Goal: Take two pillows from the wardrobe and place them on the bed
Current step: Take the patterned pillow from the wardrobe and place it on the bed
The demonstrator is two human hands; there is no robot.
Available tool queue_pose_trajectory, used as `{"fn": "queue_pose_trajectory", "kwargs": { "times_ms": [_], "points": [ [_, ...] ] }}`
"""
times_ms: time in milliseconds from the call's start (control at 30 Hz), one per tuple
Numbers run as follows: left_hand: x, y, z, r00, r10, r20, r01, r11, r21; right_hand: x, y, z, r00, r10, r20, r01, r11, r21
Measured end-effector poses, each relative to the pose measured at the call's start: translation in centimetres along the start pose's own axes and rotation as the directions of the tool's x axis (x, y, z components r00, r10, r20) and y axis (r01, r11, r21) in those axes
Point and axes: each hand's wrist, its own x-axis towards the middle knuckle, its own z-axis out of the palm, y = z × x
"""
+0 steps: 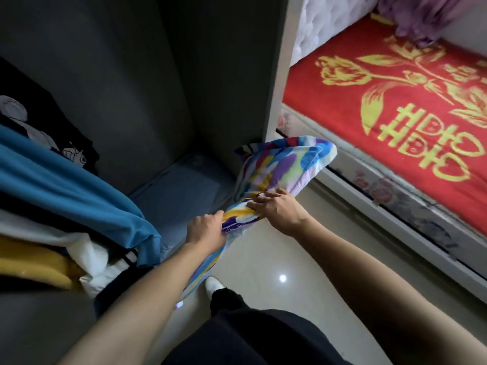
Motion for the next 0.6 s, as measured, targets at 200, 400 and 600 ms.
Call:
{"fn": "queue_pose_trajectory", "kwargs": {
  "times_ms": [200, 400, 600],
  "points": [
    [-0.8, 3.6, -1.6, 0.999, 0.002, -0.052, -0.004, 0.999, -0.047, -2.9, 1.3, -1.2, 0.995, 0.105, 0.001, -0.105, 0.995, -0.002],
    [-3.8, 14.6, -3.1, 0.989, 0.086, -0.125, -0.088, 0.996, -0.018, -13.5, 5.3, -2.6, 0.964, 0.266, -0.026, -0.267, 0.963, -0.046],
    [-1.3, 24.5, -6.1, 0.932, 0.329, -0.155, -0.319, 0.944, 0.084, -20.6, 10.5, -4.5, 0.859, 0.505, -0.079, -0.511, 0.854, -0.1]
  ]
}}
